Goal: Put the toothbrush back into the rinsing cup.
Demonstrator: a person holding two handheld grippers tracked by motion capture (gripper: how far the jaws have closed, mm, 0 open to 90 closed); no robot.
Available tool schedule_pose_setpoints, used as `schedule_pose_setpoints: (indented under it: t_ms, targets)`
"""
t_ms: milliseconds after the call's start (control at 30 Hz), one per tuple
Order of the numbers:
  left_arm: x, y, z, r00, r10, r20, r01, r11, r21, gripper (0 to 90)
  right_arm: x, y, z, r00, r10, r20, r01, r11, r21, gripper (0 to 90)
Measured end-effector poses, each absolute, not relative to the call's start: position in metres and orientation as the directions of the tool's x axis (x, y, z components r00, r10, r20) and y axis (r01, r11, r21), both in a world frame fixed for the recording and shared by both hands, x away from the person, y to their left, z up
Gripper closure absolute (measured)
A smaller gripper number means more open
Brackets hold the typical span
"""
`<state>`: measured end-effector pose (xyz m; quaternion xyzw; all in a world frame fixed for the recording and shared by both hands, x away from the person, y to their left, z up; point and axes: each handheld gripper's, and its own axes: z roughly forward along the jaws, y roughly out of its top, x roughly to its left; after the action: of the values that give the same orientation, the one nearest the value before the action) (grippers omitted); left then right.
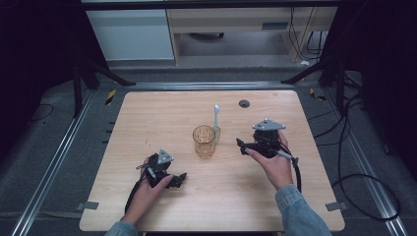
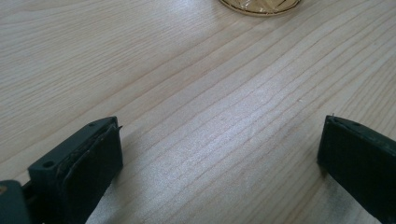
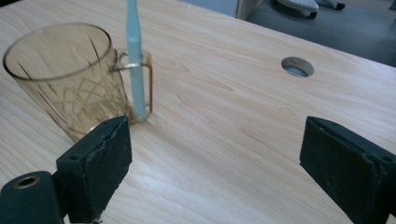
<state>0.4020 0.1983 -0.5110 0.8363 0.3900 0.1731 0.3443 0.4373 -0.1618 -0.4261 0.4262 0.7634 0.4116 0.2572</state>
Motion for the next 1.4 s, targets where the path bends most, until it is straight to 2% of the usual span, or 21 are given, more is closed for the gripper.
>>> schedule_pose_setpoints:
  t_ms: [400, 667, 1000, 1400]
  targets:
    - [0.402, 0.198, -0.511, 0.636, 0.771, 0.020, 0.533, -0.459, 0.711, 0.0, 0.428, -0.184, -0.442, -0.494, 0.869, -0.033, 0.501, 0.316, 0.806, 8.6]
    - [0.402, 0.198, -0.511, 0.635, 0.772, 0.021, 0.534, -0.459, 0.710, 0.0, 0.424, -0.193, -0.463, -0.494, 0.870, 0.015, 0.559, 0.304, 0.772, 8.9]
    - [0.402, 0.198, -0.511, 0.635, 0.772, 0.021, 0.534, -0.459, 0.710, 0.0, 0.421, -0.212, -0.491, -0.442, 0.896, 0.049, 0.639, 0.276, 0.718, 8.2]
    - [0.402, 0.198, -0.511, 0.635, 0.772, 0.021, 0.534, -0.459, 0.710, 0.0, 0.422, -0.226, -0.505, -0.398, 0.916, 0.054, 0.669, 0.250, 0.700, 7.8]
